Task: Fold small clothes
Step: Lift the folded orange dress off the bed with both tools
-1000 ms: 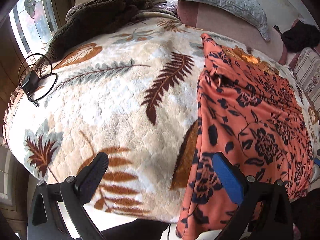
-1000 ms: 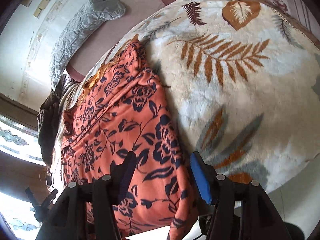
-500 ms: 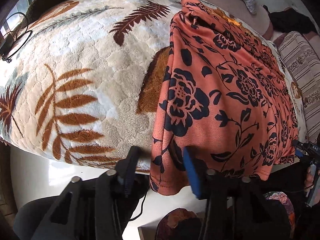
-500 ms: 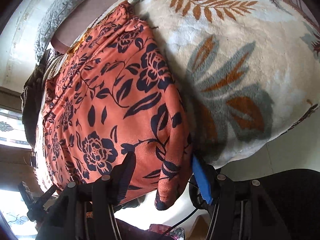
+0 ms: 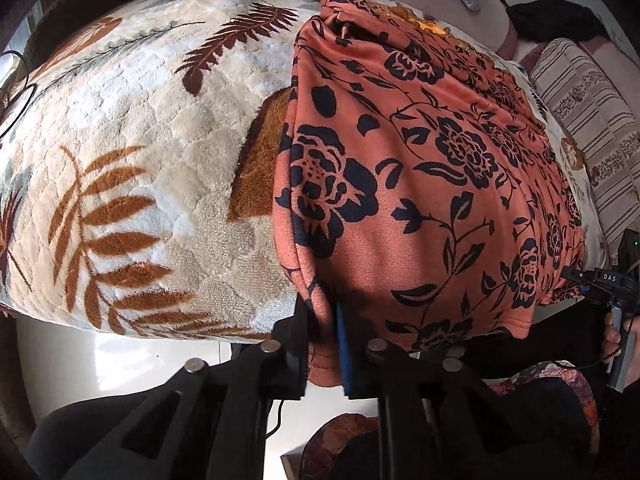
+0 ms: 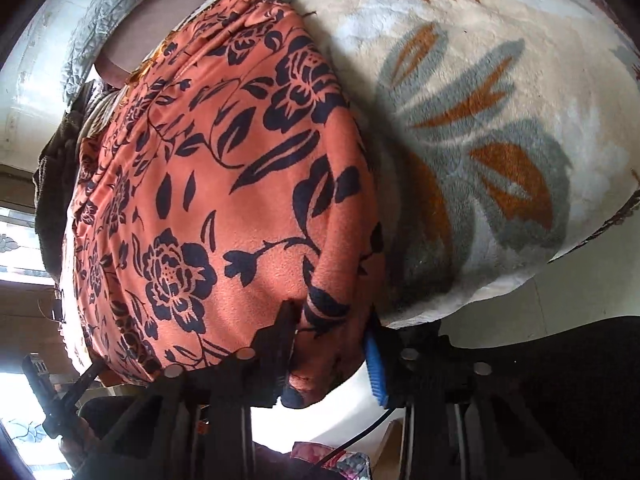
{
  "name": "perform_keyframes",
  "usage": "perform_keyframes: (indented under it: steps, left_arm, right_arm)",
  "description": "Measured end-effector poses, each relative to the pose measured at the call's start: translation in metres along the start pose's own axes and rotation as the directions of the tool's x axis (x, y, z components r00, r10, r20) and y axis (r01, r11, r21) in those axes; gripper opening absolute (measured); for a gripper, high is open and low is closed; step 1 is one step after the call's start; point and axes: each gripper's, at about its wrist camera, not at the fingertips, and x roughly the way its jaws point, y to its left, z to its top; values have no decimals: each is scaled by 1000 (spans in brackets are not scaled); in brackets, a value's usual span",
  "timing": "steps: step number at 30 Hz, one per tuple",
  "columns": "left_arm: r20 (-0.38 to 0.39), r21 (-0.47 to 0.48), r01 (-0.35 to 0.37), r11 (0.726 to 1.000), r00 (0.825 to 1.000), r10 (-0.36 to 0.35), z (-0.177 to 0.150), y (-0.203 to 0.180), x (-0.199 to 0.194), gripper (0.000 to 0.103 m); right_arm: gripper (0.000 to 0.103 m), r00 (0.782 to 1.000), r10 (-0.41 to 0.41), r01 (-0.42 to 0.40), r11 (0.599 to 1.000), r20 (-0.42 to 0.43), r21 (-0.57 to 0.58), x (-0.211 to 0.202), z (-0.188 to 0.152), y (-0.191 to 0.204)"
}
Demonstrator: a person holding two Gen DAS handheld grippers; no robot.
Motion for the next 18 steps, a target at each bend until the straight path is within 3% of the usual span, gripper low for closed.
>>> perform_keyframes:
  steps: [1,5,10,14,18]
  left_arm:
    - [3,-8,24,1000,1000,-24,4,4,-1,7]
    - [30,5,72,997,997,-72,9,11,-15,6]
    - [80,13,146,989,986,-147,19,8,-34,6]
    - [120,23,223,975,967,-224,28,4,-50,6]
    - [151,46,296,954,942,-300,52,-1,-73,6]
  right_arm:
    - [14,1000,0,0,1000,1,-13,-2,-6,1]
    - [8,1000,7,-6,999,20,-52,-15,-16,9]
    - [7,981,180,-178,983,75,-32,-50,-14,5]
    - [7,927,353,-350,936,127,-44,-81,-7,7]
    - [7,872,459,-452,888,168,-80,-105,12,21]
